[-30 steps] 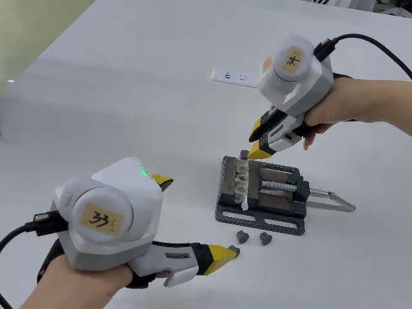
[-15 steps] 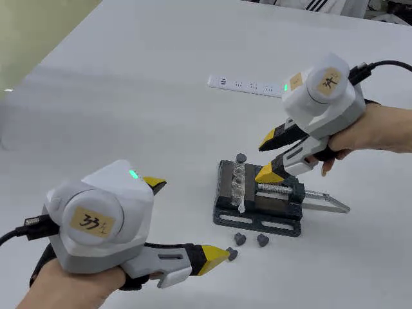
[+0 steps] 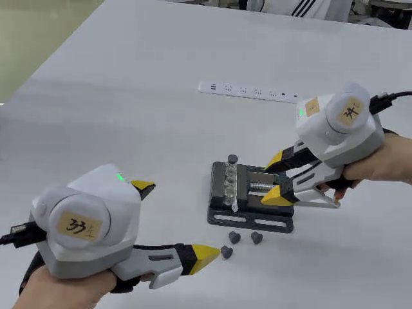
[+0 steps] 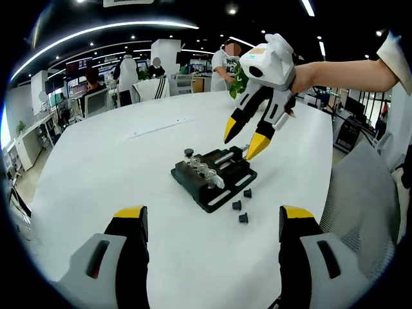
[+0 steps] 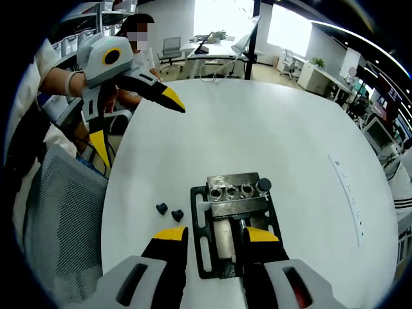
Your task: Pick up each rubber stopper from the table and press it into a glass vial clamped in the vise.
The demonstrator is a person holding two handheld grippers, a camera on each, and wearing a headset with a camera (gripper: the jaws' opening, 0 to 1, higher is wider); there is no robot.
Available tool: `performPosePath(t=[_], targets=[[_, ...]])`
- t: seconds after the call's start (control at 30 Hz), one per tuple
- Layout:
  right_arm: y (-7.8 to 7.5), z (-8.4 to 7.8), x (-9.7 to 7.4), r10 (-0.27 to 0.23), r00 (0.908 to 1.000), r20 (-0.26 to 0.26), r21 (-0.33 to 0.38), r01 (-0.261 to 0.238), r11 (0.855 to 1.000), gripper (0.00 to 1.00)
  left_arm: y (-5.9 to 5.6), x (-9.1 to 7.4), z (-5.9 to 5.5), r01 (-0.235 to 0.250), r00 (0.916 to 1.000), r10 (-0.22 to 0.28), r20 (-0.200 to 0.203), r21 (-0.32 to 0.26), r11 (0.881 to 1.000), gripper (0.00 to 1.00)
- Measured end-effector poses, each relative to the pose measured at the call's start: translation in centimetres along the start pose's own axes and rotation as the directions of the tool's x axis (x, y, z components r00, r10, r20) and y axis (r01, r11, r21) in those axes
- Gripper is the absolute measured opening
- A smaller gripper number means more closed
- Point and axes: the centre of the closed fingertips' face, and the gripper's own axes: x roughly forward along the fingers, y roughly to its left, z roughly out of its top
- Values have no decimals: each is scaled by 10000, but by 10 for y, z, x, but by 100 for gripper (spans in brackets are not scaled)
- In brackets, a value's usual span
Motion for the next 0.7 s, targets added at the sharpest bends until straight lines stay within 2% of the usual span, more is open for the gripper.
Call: performPosePath(t=[0.2, 0.37, 0.53, 0.7], targets=[[19, -10, 10, 54, 10000, 60, 187, -55, 9998, 28, -2, -2, -2, -37, 10000, 37, 10, 25, 10000, 82], [30, -18, 20, -145, 9994, 306, 877, 118, 9961, 26, -4, -4, -4, -54, 10000, 54, 21, -10, 10000, 82], [35, -26, 31, -704, 9959, 567, 1728, 596, 9831, 23, -6, -4, -5, -24, 10000, 24, -15, -12, 10000, 82], [40, -30, 39, -1312, 9889, 693, 2460, 1105, 9630, 21, -8, -4, -5, 24, 10000, -24, -34, -12, 10000, 81]])
